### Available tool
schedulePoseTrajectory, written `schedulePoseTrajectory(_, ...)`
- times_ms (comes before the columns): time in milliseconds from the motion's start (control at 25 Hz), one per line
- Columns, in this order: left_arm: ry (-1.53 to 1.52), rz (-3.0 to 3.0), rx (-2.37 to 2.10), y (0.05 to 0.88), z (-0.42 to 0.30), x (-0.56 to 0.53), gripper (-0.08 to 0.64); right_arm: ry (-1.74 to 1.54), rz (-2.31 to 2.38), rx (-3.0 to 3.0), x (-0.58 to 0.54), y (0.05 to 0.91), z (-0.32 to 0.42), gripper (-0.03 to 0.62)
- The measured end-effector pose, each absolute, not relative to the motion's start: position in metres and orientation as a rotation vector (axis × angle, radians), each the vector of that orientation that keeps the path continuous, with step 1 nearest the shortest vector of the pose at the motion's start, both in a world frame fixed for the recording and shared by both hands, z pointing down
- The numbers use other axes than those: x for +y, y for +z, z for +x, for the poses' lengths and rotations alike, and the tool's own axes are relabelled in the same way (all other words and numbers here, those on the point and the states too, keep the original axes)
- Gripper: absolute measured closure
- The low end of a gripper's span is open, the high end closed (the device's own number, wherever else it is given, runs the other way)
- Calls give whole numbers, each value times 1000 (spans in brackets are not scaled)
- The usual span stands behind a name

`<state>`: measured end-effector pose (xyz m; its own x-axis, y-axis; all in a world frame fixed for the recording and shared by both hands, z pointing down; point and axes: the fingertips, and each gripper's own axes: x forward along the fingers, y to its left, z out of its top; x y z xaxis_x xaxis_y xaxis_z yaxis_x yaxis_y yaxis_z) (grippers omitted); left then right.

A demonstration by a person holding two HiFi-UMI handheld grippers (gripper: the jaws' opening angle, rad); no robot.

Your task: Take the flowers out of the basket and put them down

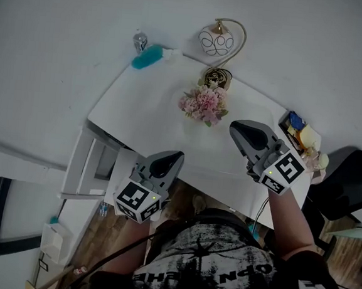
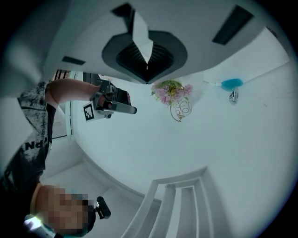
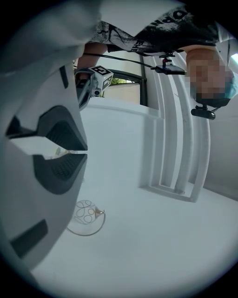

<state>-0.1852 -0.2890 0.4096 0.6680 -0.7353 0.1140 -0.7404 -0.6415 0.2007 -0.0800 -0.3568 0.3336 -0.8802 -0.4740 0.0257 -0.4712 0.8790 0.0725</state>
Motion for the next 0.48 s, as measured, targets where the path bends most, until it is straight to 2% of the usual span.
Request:
schedulePoseTrajectory(200, 22, 2619, -1220, 413, -193, -290, 546, -113, 757, -2951, -380, 358, -79, 560)
schedulePoseTrajectory(480, -19, 2596, -1250, 411, -206, -294, 546, 116, 730, -2801, -403, 426, -76, 360)
